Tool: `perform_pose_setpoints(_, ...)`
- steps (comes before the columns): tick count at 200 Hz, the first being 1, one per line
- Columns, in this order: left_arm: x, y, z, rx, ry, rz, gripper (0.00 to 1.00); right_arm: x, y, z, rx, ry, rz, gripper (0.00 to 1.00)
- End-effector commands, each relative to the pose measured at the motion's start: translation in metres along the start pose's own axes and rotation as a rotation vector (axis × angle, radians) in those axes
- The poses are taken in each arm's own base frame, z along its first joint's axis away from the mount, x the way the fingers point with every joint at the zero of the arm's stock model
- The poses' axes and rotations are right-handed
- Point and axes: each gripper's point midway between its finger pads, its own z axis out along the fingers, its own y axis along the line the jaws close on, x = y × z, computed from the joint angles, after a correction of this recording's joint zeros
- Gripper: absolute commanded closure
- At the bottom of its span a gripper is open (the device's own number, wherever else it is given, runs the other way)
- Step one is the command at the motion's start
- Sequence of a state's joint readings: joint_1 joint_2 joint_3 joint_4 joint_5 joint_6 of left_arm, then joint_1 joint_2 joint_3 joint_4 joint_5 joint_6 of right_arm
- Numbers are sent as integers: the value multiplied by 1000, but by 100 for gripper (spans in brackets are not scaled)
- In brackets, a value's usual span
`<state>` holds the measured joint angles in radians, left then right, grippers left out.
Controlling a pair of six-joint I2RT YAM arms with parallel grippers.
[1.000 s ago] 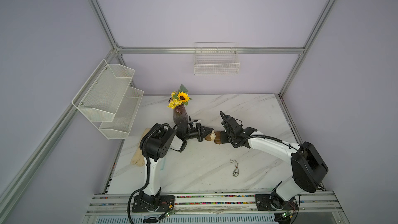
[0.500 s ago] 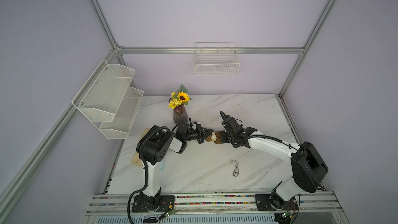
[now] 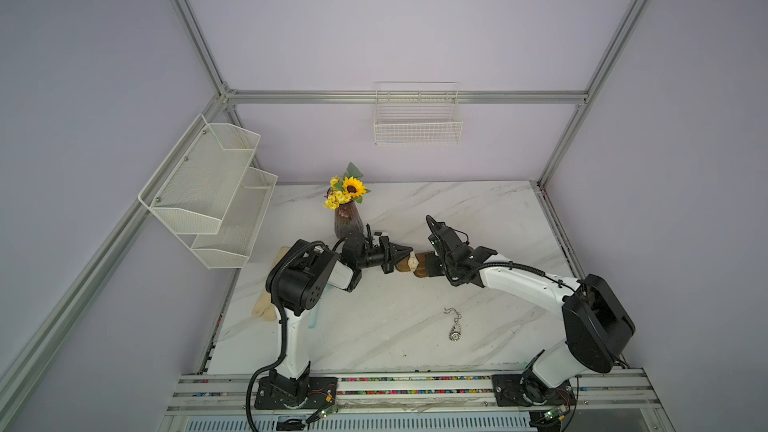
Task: Place watch on stand
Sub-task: Place the watch on the stand.
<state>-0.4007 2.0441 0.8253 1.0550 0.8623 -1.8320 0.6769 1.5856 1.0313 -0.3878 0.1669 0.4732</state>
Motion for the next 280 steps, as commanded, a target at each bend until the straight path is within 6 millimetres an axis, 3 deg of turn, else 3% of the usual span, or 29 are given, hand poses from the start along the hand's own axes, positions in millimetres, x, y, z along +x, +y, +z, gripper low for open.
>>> perform_pose_setpoints(1, -3, 4, 5, -31, 3, 25, 92, 60, -26, 15, 86, 197, -17, 100)
perform_pose_setpoints(41, -2, 4, 0, -50, -15, 35, 56, 59, -24, 15, 80, 194, -17, 100)
perform_pose_setpoints(76, -1, 3, -8, -82, -43, 49, 46, 61, -24, 16, 77, 197, -15, 100)
perform_pose_setpoints(132, -10, -1, -21, -279, -99, 173, 47, 61, -22, 15, 63, 192, -13, 100)
perform_pose_setpoints(206, -21, 13, -39, -495, -144, 254, 48, 57, -20, 14, 56, 182, -15, 100)
perform_pose_setpoints(280, -3, -2, -71, -555, -220, 336, 47, 50, -15, 3, 22, 152, -9, 100)
